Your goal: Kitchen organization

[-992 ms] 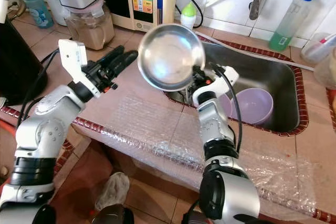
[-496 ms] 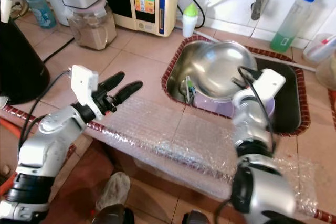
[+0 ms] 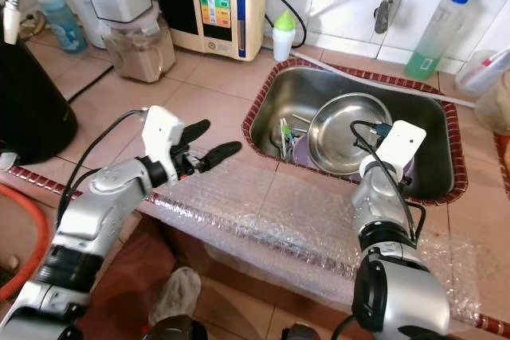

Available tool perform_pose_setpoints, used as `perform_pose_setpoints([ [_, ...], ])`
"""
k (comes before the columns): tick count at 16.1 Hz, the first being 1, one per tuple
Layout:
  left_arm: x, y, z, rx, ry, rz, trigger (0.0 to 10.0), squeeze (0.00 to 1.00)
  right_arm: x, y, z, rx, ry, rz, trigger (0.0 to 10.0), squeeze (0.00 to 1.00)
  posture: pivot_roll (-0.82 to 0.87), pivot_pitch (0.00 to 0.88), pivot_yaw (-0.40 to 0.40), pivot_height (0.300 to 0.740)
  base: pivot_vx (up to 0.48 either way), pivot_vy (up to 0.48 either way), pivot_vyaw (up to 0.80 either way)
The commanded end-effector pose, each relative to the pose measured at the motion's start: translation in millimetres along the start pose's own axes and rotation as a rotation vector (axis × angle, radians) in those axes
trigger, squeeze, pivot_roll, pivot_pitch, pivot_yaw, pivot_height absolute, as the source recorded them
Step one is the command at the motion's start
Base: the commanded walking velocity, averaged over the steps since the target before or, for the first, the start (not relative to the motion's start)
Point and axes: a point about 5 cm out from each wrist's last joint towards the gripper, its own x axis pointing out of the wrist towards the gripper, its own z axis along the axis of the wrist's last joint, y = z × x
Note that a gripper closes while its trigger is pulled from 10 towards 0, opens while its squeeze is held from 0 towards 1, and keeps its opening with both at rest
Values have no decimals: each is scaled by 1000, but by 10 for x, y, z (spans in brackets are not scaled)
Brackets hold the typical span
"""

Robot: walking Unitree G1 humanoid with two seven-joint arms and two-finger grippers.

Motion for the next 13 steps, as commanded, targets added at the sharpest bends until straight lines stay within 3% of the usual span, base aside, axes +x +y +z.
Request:
perform_pose_setpoints([
  [1, 51, -5, 31, 48, 13, -26, 10000, 1000, -92, -63, -312, -9, 119, -25, 10000, 1000, 20, 22, 74, 740, 0, 0, 0],
  [4, 131, -10, 38, 83, 28, -55, 10000, 1000, -96, -4, -321, 9, 128, 29, 10000, 1000, 10, 30, 82, 740, 0, 0, 0],
  [7, 159, -20, 64, 64, 11, -72, 10000, 1000, -94, 98, -303, 50, 145, 77, 10000, 1000, 8, 27, 83, 740, 0, 0, 0],
  [13, 64, 49, 38, 63, -12, -3, 10000, 1000, -84, 359, -112, 58, 71, 212, 10000, 1000, 9, 10, 70, 740, 0, 0, 0],
])
